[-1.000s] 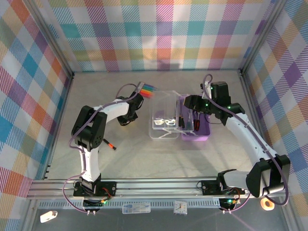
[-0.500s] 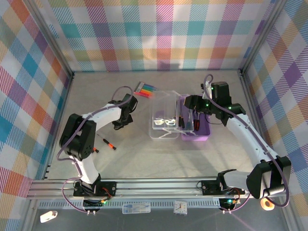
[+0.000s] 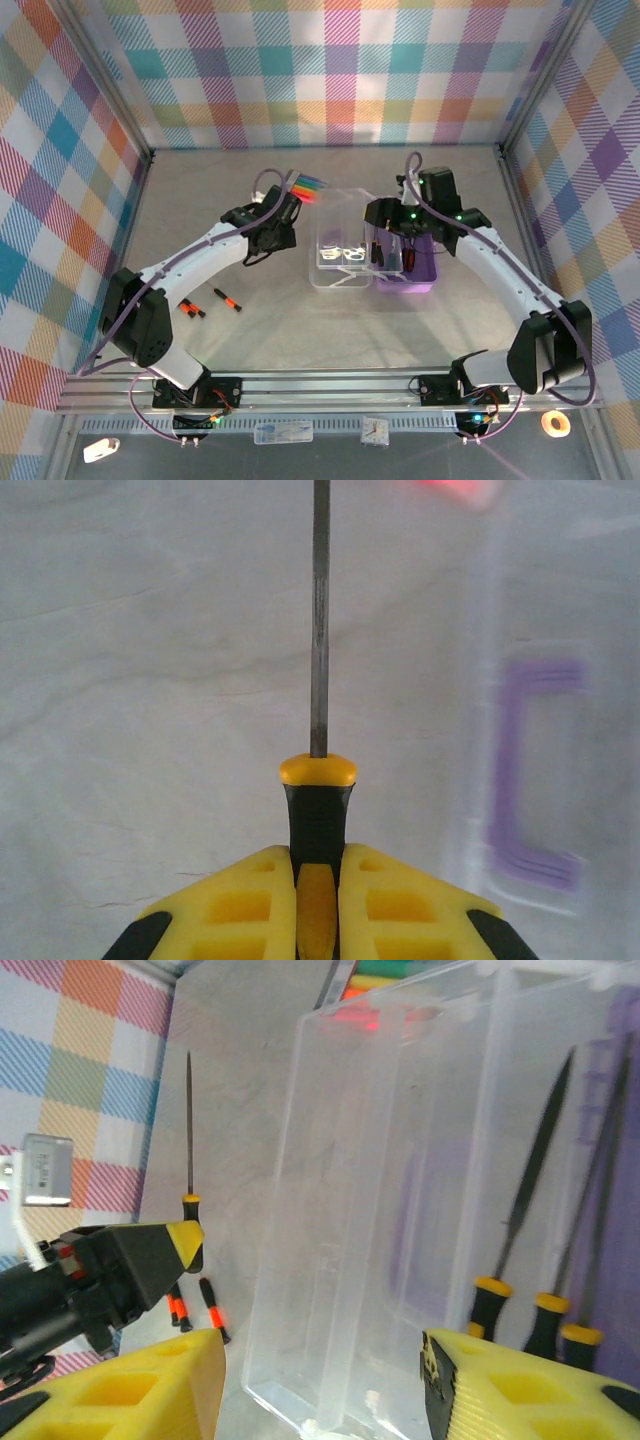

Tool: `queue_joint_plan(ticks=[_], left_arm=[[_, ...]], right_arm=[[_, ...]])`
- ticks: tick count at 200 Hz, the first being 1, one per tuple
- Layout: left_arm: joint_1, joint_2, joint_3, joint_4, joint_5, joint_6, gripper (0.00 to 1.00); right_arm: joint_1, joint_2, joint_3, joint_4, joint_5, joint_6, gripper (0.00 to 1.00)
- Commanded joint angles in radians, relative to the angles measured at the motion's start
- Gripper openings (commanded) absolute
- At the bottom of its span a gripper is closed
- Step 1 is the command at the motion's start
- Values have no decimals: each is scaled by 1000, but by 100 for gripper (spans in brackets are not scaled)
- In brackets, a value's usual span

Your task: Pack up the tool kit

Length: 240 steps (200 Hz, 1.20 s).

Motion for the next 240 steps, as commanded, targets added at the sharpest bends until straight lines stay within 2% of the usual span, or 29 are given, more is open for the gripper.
queue_joint_plan(ticks=[1, 63, 115, 142, 179, 208, 227, 240], left_arm=[[-31, -26, 60, 6, 66, 35, 9], [-158, -12, 99, 114, 199, 38, 10], [-204, -35, 91, 162, 223, 49, 10], [-216, -25, 103, 161, 232, 50, 10], [-220, -9, 122, 163, 250, 49, 10], [-223, 5, 136, 167, 267, 51, 10], [-225, 11, 142, 170, 270, 52, 10], [-226, 14, 146, 167, 269, 54, 10]], right_arm=[[38, 28, 72, 60, -9, 32, 55], [77, 168, 169, 127, -33, 94, 56], [82, 224, 183, 148, 9, 142, 54], [82, 256, 184, 165, -28, 159, 47], [81, 252, 171, 177, -45, 167, 28], [82, 252, 162, 176, -47, 175, 20], [82, 259, 162, 177, -50, 180, 19], [82, 262, 163, 183, -53, 183, 14]])
